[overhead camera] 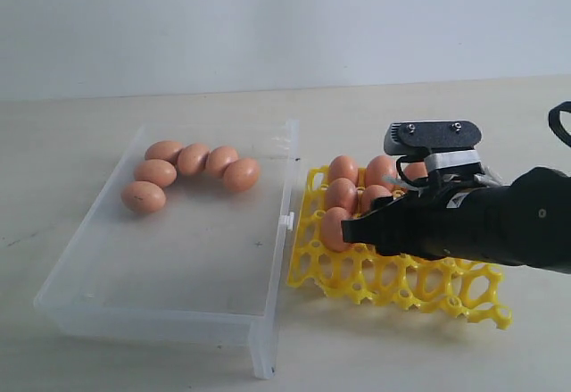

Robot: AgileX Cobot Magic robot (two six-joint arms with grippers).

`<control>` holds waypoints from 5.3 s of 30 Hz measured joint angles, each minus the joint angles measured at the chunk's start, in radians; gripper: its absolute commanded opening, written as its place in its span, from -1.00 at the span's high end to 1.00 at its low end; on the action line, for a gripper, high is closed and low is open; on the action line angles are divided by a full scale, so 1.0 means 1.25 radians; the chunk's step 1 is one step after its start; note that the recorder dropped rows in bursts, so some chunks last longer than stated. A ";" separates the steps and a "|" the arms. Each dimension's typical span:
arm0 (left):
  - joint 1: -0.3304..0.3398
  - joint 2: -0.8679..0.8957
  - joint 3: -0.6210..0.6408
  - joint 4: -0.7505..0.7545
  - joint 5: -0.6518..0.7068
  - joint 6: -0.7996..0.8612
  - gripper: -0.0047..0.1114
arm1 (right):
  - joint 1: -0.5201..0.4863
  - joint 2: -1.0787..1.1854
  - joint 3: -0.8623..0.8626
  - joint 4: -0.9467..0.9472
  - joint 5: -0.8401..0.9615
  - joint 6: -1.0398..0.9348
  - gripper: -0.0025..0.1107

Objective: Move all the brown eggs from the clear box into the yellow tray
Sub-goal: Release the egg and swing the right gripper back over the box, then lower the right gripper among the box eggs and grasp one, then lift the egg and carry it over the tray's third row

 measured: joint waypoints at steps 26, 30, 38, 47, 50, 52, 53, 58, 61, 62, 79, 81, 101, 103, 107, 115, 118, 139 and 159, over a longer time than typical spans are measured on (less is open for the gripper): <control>0.000 0.000 0.000 0.000 0.000 0.000 0.92 | 0.007 -0.057 -0.066 -0.010 0.051 0.025 -0.07; 0.000 0.000 0.000 0.000 0.000 0.000 0.92 | 0.039 -0.072 -0.185 -0.032 0.210 -0.001 0.17; 0.000 0.000 0.000 0.000 0.000 0.000 0.92 | 0.065 0.037 -0.470 -0.077 0.531 -0.036 0.23; 0.000 0.000 0.000 0.000 0.000 0.000 0.92 | 0.065 0.315 -0.812 -0.265 0.746 0.073 0.03; 0.000 0.000 0.000 0.000 0.000 0.000 0.92 | 0.065 0.398 -0.908 -0.295 0.784 0.126 0.02; 0.000 0.000 0.000 0.000 0.000 0.000 0.92 | 0.065 0.439 -0.952 -0.306 0.791 0.165 0.02; 0.000 0.000 0.000 0.000 0.000 0.000 0.92 | 0.065 0.458 -0.971 -0.311 0.791 0.184 0.02; 0.000 0.000 0.000 0.000 0.000 0.000 0.92 | 0.065 0.508 -1.020 -0.322 0.774 0.274 0.02; 0.000 0.000 0.000 0.000 0.000 0.000 0.92 | 0.062 0.515 -1.022 -0.328 0.754 0.340 0.02; 0.000 0.000 0.000 0.000 0.000 0.000 0.92 | 0.058 0.515 -1.022 -0.330 0.747 0.362 0.02; 0.000 0.000 0.000 0.000 0.000 0.000 0.92 | 0.022 0.581 -1.027 -0.230 0.722 0.446 -0.10; 0.000 0.000 0.000 0.000 0.000 0.000 0.92 | 0.022 0.585 -1.027 -0.224 0.720 0.446 -0.10; 0.000 0.000 0.000 0.000 0.000 0.000 0.92 | 0.020 0.607 -1.030 -0.199 0.694 0.451 -0.02; 0.000 0.000 0.000 0.000 0.000 0.000 0.92 | 0.020 0.607 -1.030 -0.199 0.694 0.448 0.24; 0.000 0.000 0.000 0.000 0.000 0.000 0.92 | 0.019 0.607 -1.030 -0.199 0.694 0.399 0.95; 0.000 0.000 0.000 0.000 0.000 0.000 0.92 | 0.027 0.601 -1.030 -0.239 0.688 0.348 0.96; 0.000 0.000 0.000 0.000 0.000 0.000 0.92 | 0.039 0.582 -1.030 -0.272 0.685 0.346 0.96; 0.000 0.000 0.000 0.000 0.000 0.000 0.92 | 0.100 0.210 -0.646 -0.378 0.483 0.299 0.96; 0.000 0.000 0.000 0.000 0.000 0.000 0.92 | -0.097 -0.170 -0.176 -0.462 0.248 0.289 0.96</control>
